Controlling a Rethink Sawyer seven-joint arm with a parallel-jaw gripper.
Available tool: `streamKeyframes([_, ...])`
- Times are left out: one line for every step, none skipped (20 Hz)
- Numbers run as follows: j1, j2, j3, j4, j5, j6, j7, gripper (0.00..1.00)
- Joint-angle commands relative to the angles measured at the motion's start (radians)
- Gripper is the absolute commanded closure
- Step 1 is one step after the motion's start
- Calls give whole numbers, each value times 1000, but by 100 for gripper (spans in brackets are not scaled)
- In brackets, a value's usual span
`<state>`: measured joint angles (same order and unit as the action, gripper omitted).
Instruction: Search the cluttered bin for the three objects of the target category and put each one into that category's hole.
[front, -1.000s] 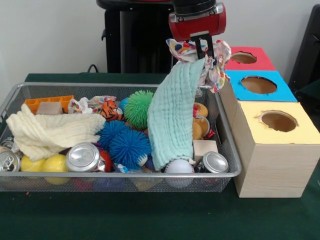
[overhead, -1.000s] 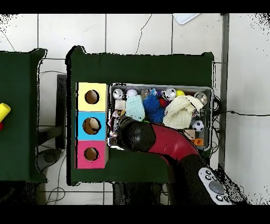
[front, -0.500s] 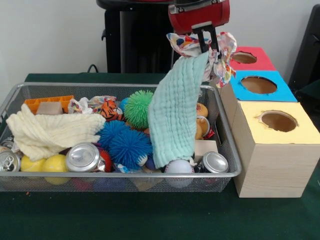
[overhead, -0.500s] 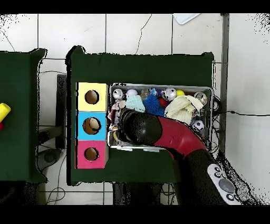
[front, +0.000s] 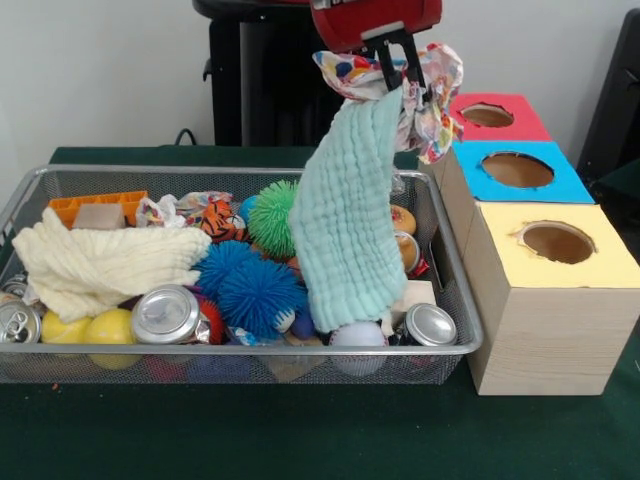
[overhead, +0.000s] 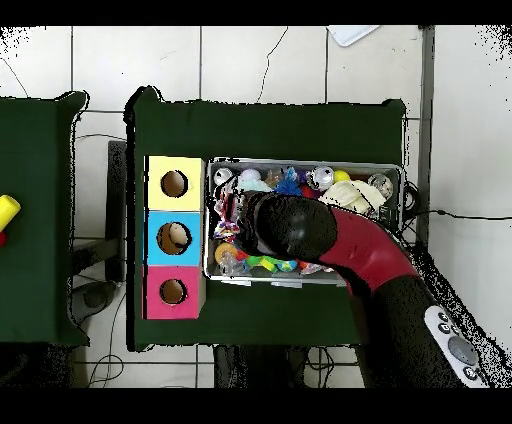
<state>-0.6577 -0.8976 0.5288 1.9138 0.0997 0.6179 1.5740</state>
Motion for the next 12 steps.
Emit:
streamKeyframes([-23,-9,56,-100,11,162,-6,100])
streamKeyframes([-24,-13,56,-108,12,171,-2,100])
streamKeyframes([-19,-14,52,-116,13,176,8,100])
streamKeyframes([-15,-16,47,-124,14,181,17,100])
streamKeyframes([-6,-15,40,-130,12,180,29,100])
streamKeyframes([5,-12,31,-141,2,179,37,100])
streamKeyframes([20,-9,19,-146,-6,171,53,100])
streamKeyframes([36,-8,5,-152,-14,160,71,100])
streamKeyframes([52,-5,-6,-155,-22,147,87,100])
streamKeyframes([67,-2,-15,-158,-29,136,98,100])
streamKeyframes([83,1,-24,-161,-34,125,113,100])
streamKeyframes([101,5,-37,-168,-38,116,130,100])
